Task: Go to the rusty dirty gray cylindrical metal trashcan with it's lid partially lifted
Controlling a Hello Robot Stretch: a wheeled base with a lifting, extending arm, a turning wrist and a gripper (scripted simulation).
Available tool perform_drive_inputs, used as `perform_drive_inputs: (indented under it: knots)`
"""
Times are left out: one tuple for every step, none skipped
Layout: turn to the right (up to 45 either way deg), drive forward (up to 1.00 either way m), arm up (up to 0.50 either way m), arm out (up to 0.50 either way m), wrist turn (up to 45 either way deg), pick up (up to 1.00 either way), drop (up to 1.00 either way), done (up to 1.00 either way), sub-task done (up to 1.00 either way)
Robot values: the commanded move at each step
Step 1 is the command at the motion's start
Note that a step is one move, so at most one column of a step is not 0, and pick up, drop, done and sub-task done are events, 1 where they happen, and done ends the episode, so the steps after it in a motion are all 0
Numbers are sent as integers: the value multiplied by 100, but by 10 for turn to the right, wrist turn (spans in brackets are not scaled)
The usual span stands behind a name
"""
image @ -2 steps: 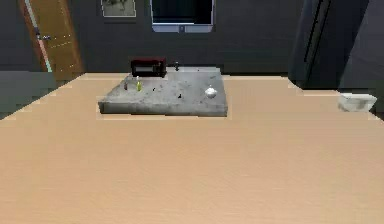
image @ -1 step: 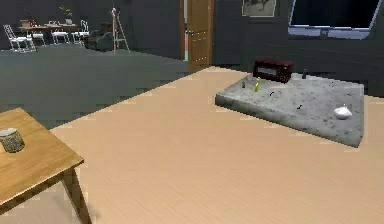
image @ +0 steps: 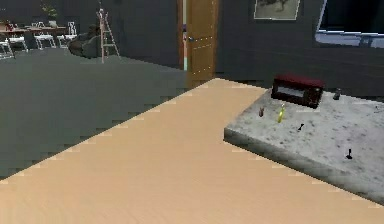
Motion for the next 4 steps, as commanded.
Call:
perform_drive_inputs:
  knots:
    - [30,0,0,0,0,0,0,0,0]
    - [0,10,0,0,0,0,0,0,0]
    - [-150,0,0,0,0,0,0,0,0]
    - [0,100,0,0,0,0,0,0,0]
